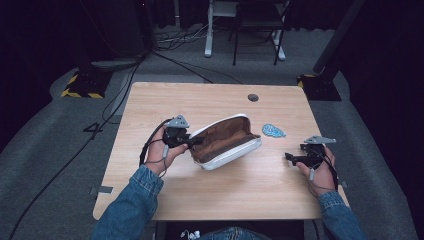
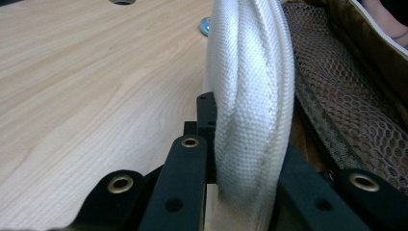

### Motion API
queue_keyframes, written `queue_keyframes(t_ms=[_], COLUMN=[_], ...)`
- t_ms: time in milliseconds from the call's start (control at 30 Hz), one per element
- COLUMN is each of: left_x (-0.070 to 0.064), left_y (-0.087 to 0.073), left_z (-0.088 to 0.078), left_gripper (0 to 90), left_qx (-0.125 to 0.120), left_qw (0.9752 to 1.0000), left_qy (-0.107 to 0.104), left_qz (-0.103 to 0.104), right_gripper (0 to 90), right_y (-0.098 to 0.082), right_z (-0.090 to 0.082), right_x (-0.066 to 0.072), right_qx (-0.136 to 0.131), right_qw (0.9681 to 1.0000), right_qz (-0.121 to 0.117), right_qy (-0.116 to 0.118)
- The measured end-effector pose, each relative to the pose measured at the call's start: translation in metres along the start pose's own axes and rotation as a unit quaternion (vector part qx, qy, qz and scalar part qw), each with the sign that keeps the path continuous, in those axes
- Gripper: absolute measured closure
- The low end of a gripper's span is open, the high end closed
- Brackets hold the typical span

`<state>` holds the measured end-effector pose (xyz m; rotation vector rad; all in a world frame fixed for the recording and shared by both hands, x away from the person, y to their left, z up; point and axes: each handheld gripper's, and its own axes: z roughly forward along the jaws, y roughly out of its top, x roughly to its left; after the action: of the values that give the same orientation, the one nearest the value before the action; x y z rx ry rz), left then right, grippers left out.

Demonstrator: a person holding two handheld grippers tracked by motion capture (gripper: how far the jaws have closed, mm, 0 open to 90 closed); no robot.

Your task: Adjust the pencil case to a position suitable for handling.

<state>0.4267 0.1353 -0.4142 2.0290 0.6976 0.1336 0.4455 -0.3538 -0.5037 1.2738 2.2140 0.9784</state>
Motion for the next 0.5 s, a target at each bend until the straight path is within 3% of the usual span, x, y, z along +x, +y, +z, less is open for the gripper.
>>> queue_keyframes(t_ms=[500], left_x=[-0.020], left_y=[-0.012], left_z=[0.010], left_gripper=[86.4], left_qx=[0.014], left_qw=[0.9994], left_qy=[-0.030], left_qz=[0.014], right_gripper=[16.4], right_y=[0.000], right_z=[0.000], right_x=[0.000], right_qx=[0.000], right_qw=[1.0000], right_qz=[-0.001], right_qy=[0.001])
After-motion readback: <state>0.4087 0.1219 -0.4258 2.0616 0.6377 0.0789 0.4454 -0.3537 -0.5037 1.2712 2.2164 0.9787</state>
